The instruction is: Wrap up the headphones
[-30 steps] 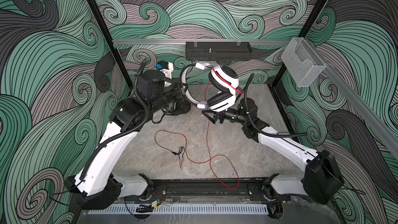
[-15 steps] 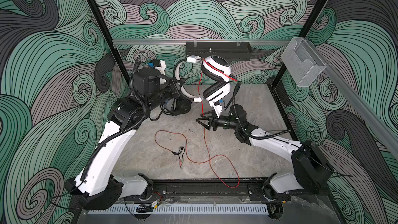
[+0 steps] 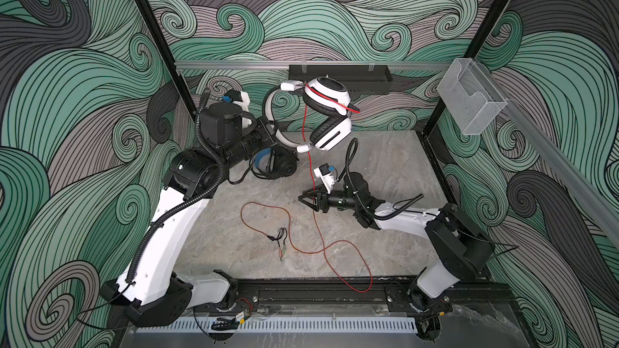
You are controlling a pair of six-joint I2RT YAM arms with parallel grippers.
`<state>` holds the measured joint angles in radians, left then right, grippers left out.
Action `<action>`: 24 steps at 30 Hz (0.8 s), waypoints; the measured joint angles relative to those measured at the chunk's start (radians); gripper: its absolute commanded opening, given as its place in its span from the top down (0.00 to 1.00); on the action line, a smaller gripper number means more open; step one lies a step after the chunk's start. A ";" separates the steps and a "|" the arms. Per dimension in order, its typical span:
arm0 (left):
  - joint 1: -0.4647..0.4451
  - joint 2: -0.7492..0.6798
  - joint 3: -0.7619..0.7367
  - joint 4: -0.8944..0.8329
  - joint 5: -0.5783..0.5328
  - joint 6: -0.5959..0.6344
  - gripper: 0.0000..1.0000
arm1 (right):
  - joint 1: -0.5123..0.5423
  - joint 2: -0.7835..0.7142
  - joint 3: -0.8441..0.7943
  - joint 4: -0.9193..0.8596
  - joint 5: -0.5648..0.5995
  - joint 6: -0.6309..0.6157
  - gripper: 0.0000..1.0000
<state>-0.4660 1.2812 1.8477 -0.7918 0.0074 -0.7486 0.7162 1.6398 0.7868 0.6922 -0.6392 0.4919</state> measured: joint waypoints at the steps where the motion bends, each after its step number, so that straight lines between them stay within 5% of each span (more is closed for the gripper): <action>1: 0.005 0.000 0.000 0.000 0.003 -0.005 1.00 | 0.000 0.001 -0.003 0.003 -0.001 0.004 0.71; 11: 0.047 -0.003 -0.005 0.000 -0.021 -0.049 1.00 | 0.058 -0.162 -0.073 -0.211 0.097 -0.112 1.00; 18: 0.053 0.009 -0.019 0.010 -0.151 -0.077 1.00 | 0.218 -0.433 -0.031 -0.596 0.322 -0.307 1.00; 24: 0.053 0.048 -0.079 0.030 -0.266 -0.126 1.00 | 0.288 -0.481 0.100 -0.890 0.516 -0.407 1.00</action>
<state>-0.4126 1.3293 1.7683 -0.7620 -0.2588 -0.8749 1.0039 1.1587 0.8864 -0.1974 -0.1230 0.0849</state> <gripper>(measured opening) 0.057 0.050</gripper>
